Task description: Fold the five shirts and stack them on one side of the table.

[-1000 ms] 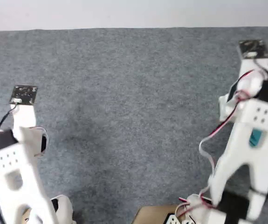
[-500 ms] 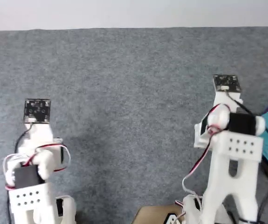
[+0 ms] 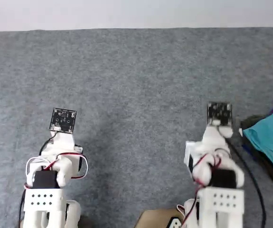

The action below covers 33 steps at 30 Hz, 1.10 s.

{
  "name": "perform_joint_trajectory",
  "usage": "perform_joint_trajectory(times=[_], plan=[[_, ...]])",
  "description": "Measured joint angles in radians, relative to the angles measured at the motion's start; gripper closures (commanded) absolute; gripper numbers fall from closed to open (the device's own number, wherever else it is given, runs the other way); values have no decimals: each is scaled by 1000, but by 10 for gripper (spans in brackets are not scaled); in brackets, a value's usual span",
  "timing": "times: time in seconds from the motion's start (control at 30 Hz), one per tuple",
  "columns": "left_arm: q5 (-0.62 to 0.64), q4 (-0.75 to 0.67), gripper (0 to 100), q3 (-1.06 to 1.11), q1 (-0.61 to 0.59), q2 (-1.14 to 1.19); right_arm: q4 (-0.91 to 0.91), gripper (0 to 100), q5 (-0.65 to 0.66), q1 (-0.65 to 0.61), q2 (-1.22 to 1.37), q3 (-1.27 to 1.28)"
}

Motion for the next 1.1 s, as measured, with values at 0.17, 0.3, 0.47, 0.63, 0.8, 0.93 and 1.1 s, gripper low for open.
perform_joint_trajectory(times=[0.17, 0.3, 0.47, 0.63, 0.8, 0.93, 1.1], plan=[[0, -17, 991, 3, 0, 0, -2, 990, 0, 0, -222, 178], [0, -31, 992, 26, 25, -3, 43, 990, 12, -8, -371, 275], [0, -89, 992, 97, 112, -3, 87, 990, 14, -66, -545, 393], [-2, -222, 993, 183, 133, -3, 91, 990, 14, -133, -548, 437], [-8, -296, 993, 206, 135, -3, 94, 989, 14, -150, -545, 439], [-9, -307, 993, 227, 141, -3, 130, 989, 14, -150, -545, 439], [-12, -307, 993, 242, 144, -3, 176, 989, 14, -150, -545, 439]])
